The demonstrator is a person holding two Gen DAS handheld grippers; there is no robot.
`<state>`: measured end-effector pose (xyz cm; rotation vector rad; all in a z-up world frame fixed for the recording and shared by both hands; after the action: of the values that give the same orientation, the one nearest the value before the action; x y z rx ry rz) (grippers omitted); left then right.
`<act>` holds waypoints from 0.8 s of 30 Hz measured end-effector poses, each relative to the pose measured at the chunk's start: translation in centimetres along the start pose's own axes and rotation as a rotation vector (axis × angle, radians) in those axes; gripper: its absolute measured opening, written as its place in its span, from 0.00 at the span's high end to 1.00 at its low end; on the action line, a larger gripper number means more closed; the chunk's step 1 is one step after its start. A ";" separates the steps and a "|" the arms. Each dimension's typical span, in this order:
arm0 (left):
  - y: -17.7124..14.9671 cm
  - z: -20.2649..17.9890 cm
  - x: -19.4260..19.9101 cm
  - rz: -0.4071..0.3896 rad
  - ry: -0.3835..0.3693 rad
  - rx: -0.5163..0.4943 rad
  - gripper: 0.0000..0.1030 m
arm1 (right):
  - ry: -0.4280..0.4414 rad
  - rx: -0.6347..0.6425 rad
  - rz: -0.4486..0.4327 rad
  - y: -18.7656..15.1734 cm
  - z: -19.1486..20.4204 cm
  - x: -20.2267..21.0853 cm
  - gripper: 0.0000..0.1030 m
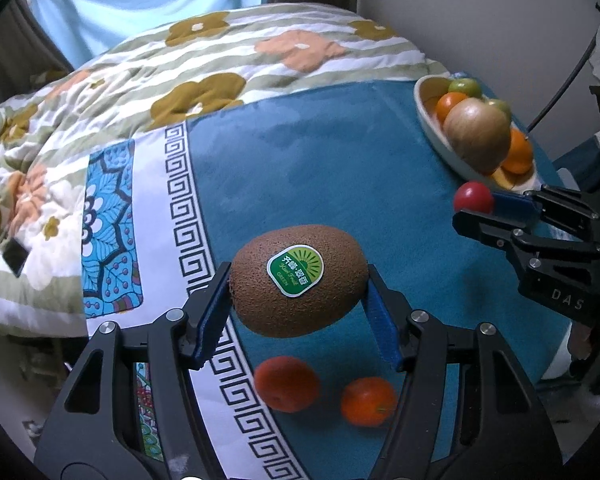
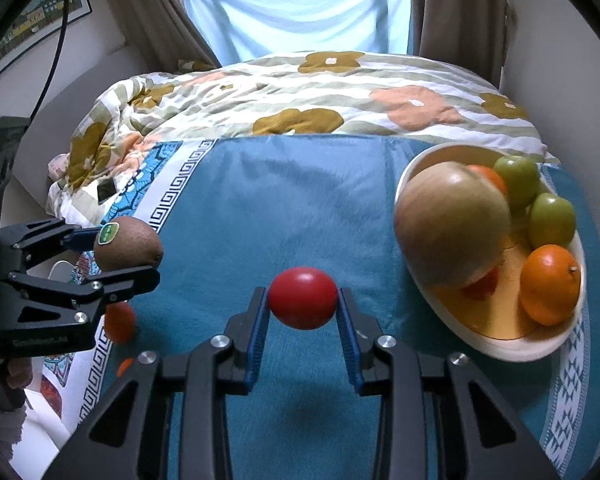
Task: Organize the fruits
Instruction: 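Carry the kiwi in left gripper and tomato in right gripper to the bowl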
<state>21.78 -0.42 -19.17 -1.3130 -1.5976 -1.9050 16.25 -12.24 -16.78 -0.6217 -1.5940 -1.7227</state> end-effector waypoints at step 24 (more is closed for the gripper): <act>10.1 -13.9 2.4 -0.110 -0.097 -0.078 0.35 | -0.063 -0.061 -0.072 4.0 -12.3 10.4 0.70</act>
<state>21.94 -15.46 -10.53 -1.3950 -1.6898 -2.0162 13.99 -26.09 -7.90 -0.6618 -1.6306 -1.8267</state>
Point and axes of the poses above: each gripper's, at about its wrist camera, not at the fingertips, and x roughly against the way its jaws point, z to its left, y to its top, the point moved 2 cm from there along -x, roughly the way its jaws point, and after that the axes turned 8 degrees about -z, right-handed, at the moved point
